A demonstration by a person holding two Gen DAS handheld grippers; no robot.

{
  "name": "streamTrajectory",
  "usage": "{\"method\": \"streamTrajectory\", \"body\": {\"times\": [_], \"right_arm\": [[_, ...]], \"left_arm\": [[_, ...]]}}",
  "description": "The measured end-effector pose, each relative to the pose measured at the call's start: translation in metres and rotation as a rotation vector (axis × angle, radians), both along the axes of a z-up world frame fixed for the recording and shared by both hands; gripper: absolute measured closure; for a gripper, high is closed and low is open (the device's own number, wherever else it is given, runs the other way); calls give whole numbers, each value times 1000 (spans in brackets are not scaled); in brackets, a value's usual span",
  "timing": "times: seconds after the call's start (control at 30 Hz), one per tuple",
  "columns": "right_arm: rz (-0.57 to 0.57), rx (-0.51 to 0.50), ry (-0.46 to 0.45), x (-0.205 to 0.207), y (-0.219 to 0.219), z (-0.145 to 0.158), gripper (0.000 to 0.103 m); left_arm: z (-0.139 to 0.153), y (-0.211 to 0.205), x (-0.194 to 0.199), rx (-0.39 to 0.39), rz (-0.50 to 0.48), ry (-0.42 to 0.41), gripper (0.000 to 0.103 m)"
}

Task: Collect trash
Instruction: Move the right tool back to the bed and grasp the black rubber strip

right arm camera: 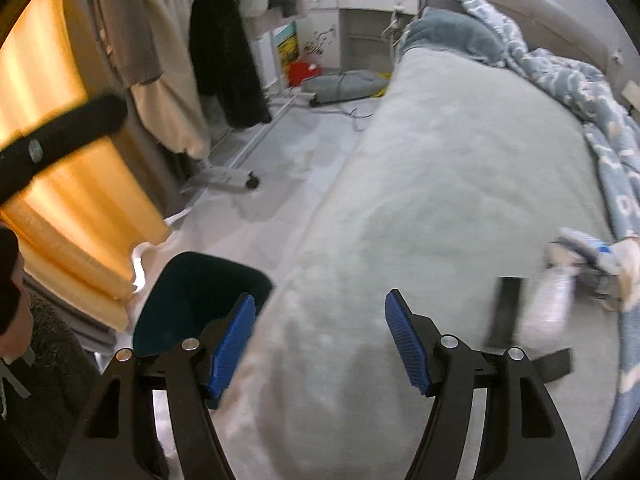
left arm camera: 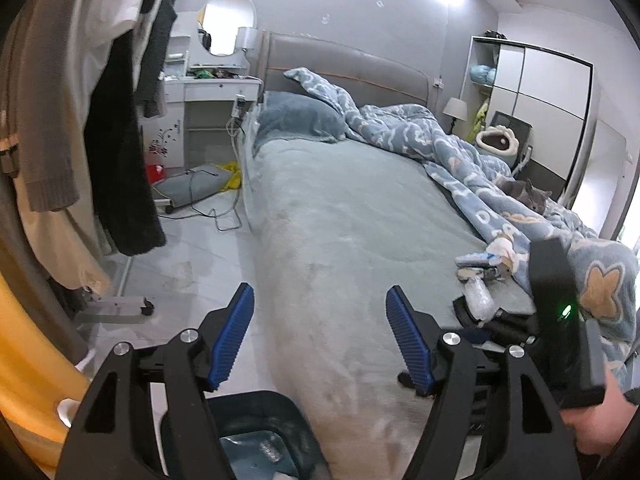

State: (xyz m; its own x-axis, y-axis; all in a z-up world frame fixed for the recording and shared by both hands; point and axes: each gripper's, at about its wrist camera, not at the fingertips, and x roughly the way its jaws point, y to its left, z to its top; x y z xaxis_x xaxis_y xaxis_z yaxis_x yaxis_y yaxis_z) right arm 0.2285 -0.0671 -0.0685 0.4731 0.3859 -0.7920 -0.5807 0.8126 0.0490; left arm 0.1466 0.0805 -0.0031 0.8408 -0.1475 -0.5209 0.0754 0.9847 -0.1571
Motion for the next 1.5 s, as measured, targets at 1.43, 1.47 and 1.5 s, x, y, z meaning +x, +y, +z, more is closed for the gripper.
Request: {"method": "streamTrajectory", "body": {"times": [1.43,1.47,1.5], "right_arm": [[-217,6,1,45,-159,-41,36],[-218,9,4,46,-159,-41,39],[-218,10,3,46,-160,-41,43]], "left_arm": [[-77,-146,91,125,-544,83,11],[-78,-146,92,125,-544,86,11],[-79,-147,93,126,-544,89,12]]}}
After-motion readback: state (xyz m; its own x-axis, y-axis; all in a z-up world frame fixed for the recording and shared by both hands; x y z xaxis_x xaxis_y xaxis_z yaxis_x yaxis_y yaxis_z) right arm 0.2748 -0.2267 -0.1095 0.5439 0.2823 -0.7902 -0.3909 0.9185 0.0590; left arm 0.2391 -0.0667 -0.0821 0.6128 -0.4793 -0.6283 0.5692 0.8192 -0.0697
